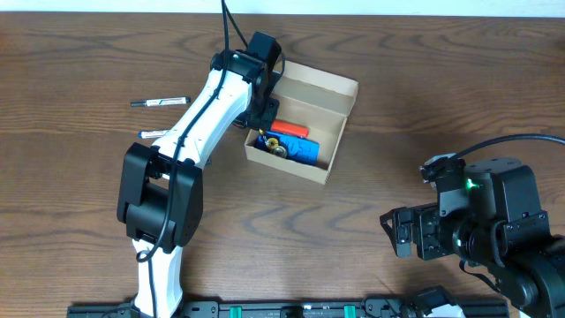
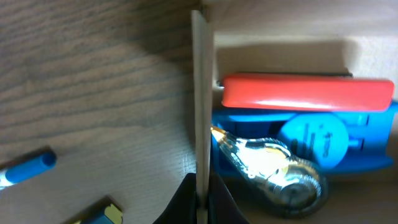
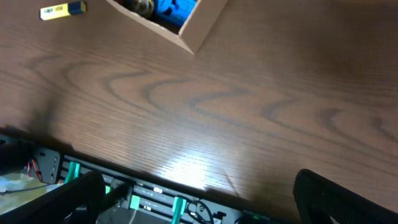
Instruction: Pack container
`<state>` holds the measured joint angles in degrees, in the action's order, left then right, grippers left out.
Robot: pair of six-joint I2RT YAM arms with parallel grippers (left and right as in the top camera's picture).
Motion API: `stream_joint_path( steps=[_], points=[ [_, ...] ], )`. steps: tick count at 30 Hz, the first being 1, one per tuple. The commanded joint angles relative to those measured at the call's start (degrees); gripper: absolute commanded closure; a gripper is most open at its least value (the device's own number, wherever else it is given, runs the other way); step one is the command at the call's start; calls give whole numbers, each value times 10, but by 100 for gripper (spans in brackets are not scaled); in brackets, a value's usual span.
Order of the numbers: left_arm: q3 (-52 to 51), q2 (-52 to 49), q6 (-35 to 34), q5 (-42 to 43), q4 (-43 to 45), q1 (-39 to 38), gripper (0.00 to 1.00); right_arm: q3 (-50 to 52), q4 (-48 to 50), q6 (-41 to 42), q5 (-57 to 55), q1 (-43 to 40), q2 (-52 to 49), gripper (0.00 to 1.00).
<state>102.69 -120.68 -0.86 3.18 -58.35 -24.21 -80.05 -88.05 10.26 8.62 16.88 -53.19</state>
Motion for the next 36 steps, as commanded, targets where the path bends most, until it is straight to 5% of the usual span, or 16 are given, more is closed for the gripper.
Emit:
stream_joint_path(
  steps=[1,17,29,30,32,36],
  points=[
    [1,-7,-52,-8,-6,1,94,0,0,6,4,-5,-1,1],
    [1,-7,-247,-26,-34,1,94,0,-1,6,4,-5,-1,1],
    [3,17,-218,-38,-36,1,93,0,0,6,4,-5,-1,1],
    [3,27,-218,-45,-35,1,81,0,0,6,4,-5,-1,1],
    [3,49,-209,-49,-34,1,26,0,-1,6,4,-5,-1,1],
    [3,103,-166,-47,-42,1,21,0,0,6,4,-5,-1,1]
  ],
)
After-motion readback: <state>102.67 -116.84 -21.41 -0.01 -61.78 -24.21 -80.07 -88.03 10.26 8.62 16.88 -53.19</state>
